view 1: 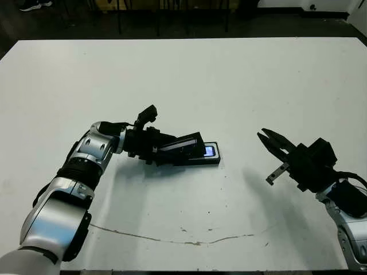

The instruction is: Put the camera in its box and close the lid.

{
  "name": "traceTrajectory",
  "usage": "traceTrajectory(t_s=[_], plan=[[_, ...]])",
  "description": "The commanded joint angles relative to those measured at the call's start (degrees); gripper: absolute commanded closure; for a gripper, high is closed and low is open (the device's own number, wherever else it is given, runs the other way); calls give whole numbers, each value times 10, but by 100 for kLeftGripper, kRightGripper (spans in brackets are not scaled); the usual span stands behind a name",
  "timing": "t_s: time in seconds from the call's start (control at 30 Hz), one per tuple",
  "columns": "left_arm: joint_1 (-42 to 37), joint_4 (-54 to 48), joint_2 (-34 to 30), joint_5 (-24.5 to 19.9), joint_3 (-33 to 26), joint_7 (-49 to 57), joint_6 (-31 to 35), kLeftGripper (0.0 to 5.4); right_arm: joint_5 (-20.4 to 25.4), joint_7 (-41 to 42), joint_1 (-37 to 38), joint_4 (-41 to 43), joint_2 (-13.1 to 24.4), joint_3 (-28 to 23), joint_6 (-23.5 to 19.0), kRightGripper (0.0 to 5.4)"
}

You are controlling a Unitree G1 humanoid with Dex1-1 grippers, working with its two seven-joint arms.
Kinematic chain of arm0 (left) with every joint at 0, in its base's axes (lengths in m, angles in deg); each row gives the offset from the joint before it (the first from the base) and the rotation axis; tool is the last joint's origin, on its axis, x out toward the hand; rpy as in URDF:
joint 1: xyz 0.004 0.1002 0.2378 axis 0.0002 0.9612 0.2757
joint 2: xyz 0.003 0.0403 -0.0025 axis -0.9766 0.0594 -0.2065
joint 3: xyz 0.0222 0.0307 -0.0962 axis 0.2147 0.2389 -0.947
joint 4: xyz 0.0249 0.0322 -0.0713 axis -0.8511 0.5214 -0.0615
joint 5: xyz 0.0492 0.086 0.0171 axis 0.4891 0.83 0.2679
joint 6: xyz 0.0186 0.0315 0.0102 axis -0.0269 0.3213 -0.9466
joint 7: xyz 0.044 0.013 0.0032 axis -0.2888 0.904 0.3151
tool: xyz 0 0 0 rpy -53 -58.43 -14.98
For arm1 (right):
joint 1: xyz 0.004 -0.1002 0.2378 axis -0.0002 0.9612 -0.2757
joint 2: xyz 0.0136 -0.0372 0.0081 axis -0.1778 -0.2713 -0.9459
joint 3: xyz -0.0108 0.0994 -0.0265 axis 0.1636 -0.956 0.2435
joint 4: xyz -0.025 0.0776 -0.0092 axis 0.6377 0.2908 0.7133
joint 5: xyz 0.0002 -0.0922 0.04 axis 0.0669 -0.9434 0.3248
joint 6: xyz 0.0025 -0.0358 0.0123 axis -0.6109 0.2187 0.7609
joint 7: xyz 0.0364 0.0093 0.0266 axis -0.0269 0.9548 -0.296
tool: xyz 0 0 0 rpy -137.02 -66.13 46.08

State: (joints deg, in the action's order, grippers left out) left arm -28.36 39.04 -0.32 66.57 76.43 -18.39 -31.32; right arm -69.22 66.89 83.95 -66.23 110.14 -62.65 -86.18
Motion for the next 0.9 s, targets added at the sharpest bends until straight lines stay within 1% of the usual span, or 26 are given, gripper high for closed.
traceTrajectory(t_s=[0.03, 0.17, 0.47, 0.63, 0.77, 0.9], plan=[[35, 19, 5, 17, 19, -10, 3, 263, 2, 4, 8, -8, 3, -2, -3, 540], [33, 32, 17, 22, 25, -4, -8, 263, 2, 5, 7, -10, 3, -1, 0, 540], [36, 46, 41, 31, 41, 1, -7, 263, 4, 5, 9, -12, 3, -5, 3, 540], [44, 32, 41, 34, 50, 6, -9, 263, 6, 7, 8, -17, 2, -5, 10, 540], [50, 22, 39, 34, 55, 7, -6, 263, 7, 7, 9, -16, 3, -5, 5, 540], [52, 22, 38, 35, 59, 3, -5, 263, 12, 11, 7, -26, 0, -6, 19, 540]])
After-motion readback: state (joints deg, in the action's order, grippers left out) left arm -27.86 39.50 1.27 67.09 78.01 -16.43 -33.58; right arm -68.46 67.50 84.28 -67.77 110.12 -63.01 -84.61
